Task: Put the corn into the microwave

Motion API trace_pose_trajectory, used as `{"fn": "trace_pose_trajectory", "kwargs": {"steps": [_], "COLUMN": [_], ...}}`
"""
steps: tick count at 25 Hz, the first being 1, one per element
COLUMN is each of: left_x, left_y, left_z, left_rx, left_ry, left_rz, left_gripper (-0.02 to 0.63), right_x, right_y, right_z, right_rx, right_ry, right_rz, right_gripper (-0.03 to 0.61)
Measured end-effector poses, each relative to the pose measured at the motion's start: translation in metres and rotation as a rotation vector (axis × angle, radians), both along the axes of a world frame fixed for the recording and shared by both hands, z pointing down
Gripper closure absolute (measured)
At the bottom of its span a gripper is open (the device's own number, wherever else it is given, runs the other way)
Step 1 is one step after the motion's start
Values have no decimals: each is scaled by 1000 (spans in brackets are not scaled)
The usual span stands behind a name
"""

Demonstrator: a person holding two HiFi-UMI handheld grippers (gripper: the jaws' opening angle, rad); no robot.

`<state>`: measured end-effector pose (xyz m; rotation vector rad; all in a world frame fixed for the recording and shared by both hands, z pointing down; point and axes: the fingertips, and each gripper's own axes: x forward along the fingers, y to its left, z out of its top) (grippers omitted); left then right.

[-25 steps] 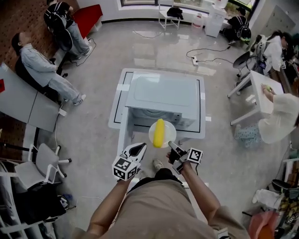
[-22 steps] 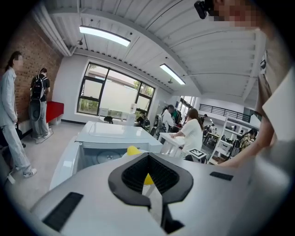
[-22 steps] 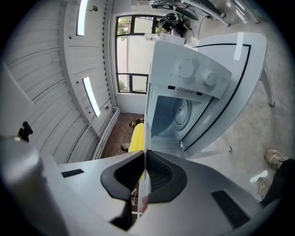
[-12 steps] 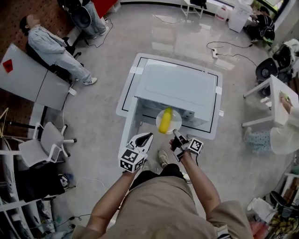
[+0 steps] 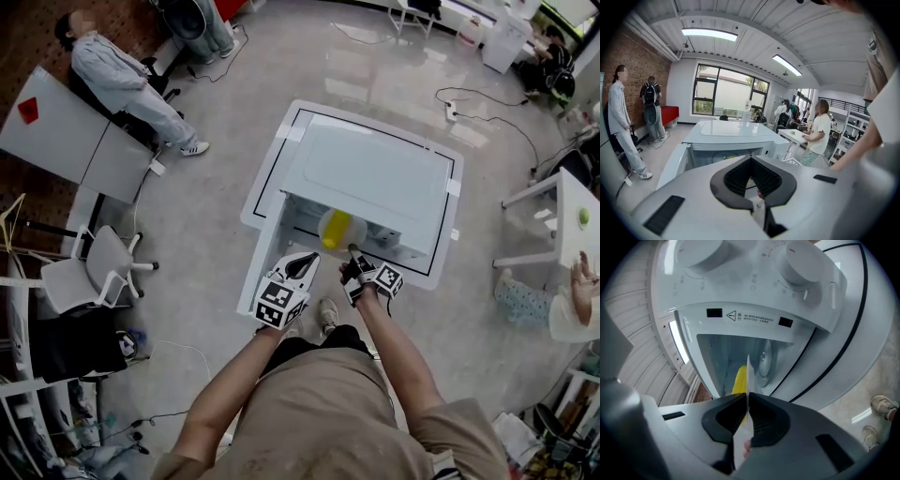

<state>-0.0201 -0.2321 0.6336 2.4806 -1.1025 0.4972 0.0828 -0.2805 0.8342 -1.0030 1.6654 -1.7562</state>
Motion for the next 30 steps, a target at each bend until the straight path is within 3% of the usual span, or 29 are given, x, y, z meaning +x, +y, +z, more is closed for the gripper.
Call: {"fn": "trace_pose_trajectory", "kwargs": {"steps": [21,30], "left_x": [-5,-12], "left_y": [-15,-10], "left_z": [-3,-2], "left_rx": [-26,-28], "left_ry": [-8,-16], "left_rz": [-46,-61], "left_gripper": [611,611], "right_x": [-12,-13], "right_y": [-82,-97], "right_z": [23,33], "right_rx": [-69,-86], "right_ry": [-18,60], "right_rz": [210,233], "right_gripper": [558,558]}}
